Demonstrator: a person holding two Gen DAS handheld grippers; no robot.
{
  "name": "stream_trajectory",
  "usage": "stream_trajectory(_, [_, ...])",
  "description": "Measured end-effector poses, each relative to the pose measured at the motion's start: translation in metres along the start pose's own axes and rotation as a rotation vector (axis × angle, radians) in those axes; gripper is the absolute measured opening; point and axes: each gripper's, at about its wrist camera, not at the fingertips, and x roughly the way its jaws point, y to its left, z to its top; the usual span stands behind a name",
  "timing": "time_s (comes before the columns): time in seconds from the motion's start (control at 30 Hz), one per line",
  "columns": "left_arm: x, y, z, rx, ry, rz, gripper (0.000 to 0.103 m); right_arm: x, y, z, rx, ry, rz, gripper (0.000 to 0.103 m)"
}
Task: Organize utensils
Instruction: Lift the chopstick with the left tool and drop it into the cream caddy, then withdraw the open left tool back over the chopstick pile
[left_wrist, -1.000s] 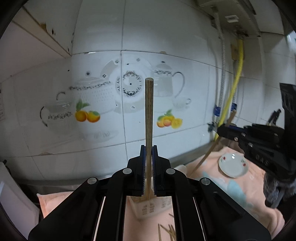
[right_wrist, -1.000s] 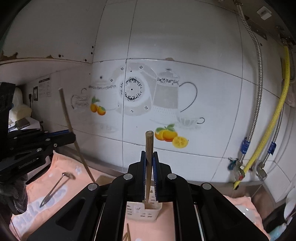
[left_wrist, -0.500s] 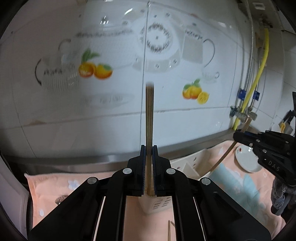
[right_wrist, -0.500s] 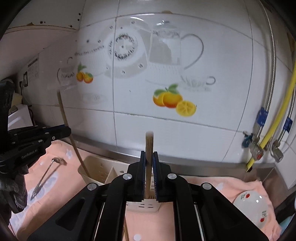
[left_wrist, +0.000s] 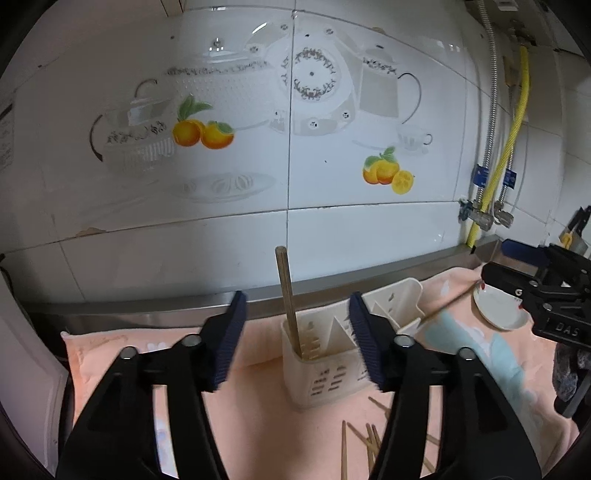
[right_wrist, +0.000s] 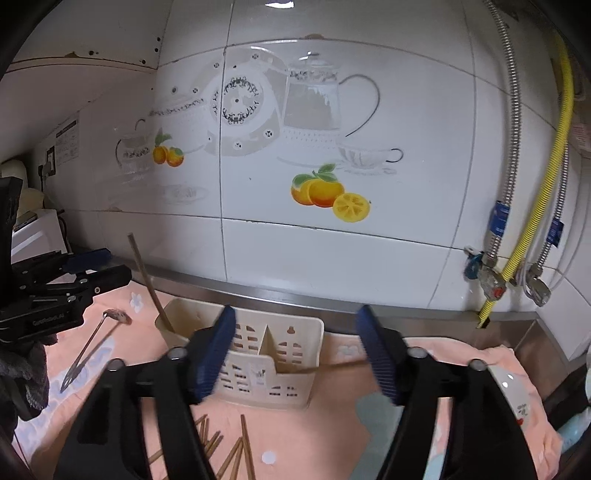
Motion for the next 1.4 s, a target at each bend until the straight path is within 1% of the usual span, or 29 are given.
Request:
stream_trajectory(0.03, [-0.005, 0.0, -0.003, 0.004, -0.003, 0.005, 0.067, -0.005, 0.001, -0.003, -0.001, -0.003, 0.002, 0.071])
stream_trajectory(0.07, [-0.009, -0.001, -0.006, 0.006, -0.005, 0.008, 0.071, -0.01, 0.001, -0.006, 0.001, -0.006, 0.004, 0.076])
stream_trajectory(0.13, [-0.018, -0.001, -0.015, 0.008, -0.003, 0.011, 0.074, -0.019, 0.004, -0.014, 0.0, -0.006, 0.016, 0.083])
stream_trajectory(0.2, [-0.026, -0.001, -0.023, 0.007, 0.005, 0.012, 0.077, -0.027, 0.007, -0.023, -0.008, -0.005, 0.02, 0.085])
stream_trajectory(0.27, [-0.034, -0.001, -0.034, 0.008, 0.011, 0.009, 0.082, -0.035, 0.01, -0.034, -0.007, -0.005, 0.023, 0.089])
stream_trajectory(0.37, [-0.044, -0.001, -0.05, 0.009, 0.017, 0.009, 0.086, -0.046, 0.015, -0.053, -0.002, 0.007, 0.041, 0.091])
stream_trajectory(0.47, [-0.053, -0.002, -0.071, 0.009, 0.04, 0.016, 0.09, -0.054, 0.021, -0.075, 0.002, 0.028, 0.055, 0.091])
stream_trajectory(0.57, [-0.059, -0.003, -0.088, 0.008, 0.057, 0.028, 0.091, -0.062, 0.029, -0.098, 0.003, 0.046, 0.064, 0.091])
stream_trajectory(0.8, [-0.072, 0.0, -0.129, -0.036, 0.108, 0.047, 0.096, -0.078, 0.05, -0.151, -0.008, 0.098, 0.082, 0.091])
stream_trajectory(0.87, [-0.076, 0.0, -0.14, -0.042, 0.121, 0.063, 0.098, -0.081, 0.054, -0.164, -0.005, 0.114, 0.088, 0.091])
stream_trajectory(1.07, [-0.081, -0.003, -0.167, -0.063, 0.161, 0.062, 0.098, -0.08, 0.071, -0.201, 0.017, 0.179, 0.134, 0.091])
stream_trajectory(1.2, [-0.083, -0.006, -0.18, -0.064, 0.183, 0.062, 0.098, -0.074, 0.079, -0.214, 0.03, 0.214, 0.159, 0.091])
stream_trajectory(1.4, [-0.084, -0.008, -0.192, -0.06, 0.205, 0.077, 0.098, -0.067, 0.088, -0.221, 0.036, 0.234, 0.188, 0.091])
